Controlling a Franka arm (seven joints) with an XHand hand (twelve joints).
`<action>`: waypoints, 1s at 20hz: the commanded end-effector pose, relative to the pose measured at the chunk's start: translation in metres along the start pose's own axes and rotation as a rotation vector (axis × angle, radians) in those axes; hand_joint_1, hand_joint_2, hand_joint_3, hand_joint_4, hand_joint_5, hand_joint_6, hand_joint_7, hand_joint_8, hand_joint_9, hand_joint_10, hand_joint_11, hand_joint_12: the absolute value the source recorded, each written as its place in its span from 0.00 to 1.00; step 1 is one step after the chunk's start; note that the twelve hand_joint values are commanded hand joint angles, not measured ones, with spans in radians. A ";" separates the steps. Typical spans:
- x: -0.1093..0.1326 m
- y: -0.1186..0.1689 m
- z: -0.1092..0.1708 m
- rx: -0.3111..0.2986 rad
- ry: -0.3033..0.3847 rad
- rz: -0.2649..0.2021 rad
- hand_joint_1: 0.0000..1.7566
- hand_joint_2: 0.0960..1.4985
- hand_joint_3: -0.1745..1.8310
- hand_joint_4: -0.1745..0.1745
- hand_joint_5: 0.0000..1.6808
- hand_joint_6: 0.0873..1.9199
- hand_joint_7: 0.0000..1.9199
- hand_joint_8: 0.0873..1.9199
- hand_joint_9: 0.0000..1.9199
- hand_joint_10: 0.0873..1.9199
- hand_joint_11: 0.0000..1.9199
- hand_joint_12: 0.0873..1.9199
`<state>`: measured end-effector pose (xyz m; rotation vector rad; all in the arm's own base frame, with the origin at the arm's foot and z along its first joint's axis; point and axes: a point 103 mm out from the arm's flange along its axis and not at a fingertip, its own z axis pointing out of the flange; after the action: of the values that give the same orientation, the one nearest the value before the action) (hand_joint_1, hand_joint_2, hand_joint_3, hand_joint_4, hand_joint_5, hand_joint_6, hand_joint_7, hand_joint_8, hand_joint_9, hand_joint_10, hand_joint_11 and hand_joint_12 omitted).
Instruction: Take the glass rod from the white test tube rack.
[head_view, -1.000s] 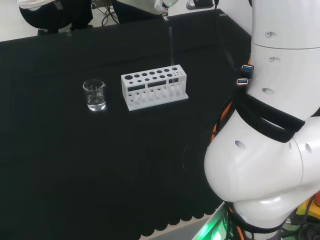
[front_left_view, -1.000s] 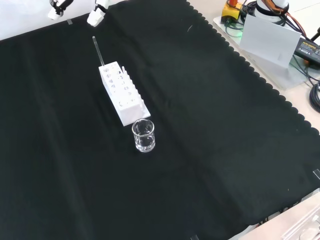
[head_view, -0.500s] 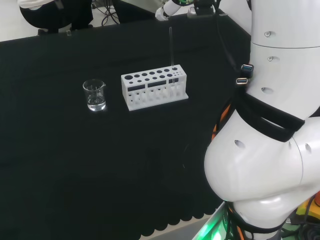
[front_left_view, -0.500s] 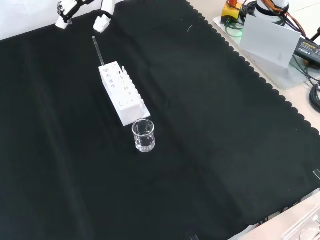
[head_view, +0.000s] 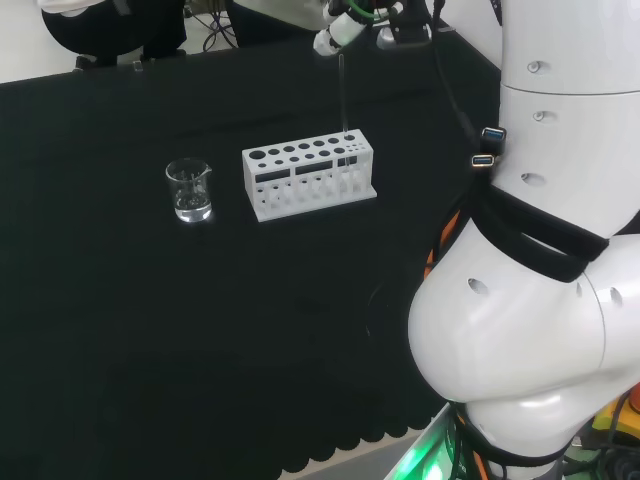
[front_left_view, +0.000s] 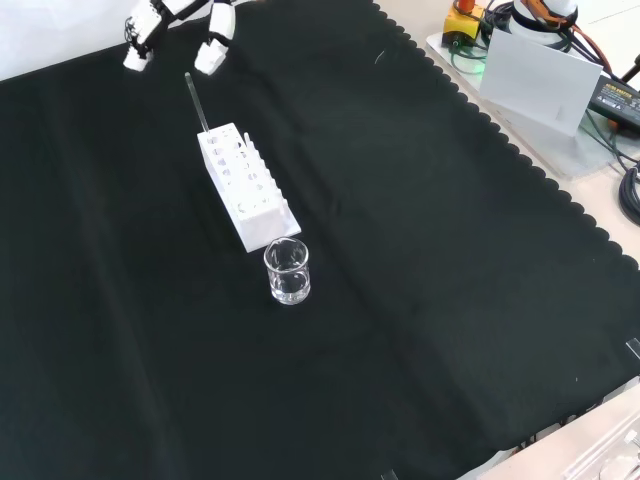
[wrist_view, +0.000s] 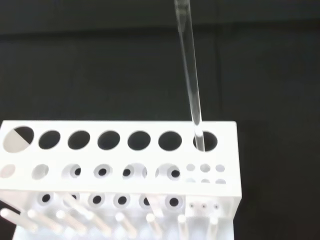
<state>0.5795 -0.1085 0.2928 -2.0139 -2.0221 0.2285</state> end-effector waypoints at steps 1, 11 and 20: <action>-0.011 0.002 0.024 0.021 0.012 -0.005 0.32 0.56 0.33 0.10 0.21 0.00 0.10 0.38 0.19 0.40 0.12 0.71; -0.013 0.004 0.041 0.049 -0.002 -0.021 0.34 0.56 0.33 0.08 0.25 0.00 0.13 0.38 0.25 0.38 0.14 0.70; -0.009 0.009 0.041 0.036 -0.006 -0.038 0.39 0.57 0.34 0.05 0.26 0.27 0.18 0.36 0.33 0.34 0.18 0.69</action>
<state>0.5743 -0.1144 0.2502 -1.9540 -2.0401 0.2638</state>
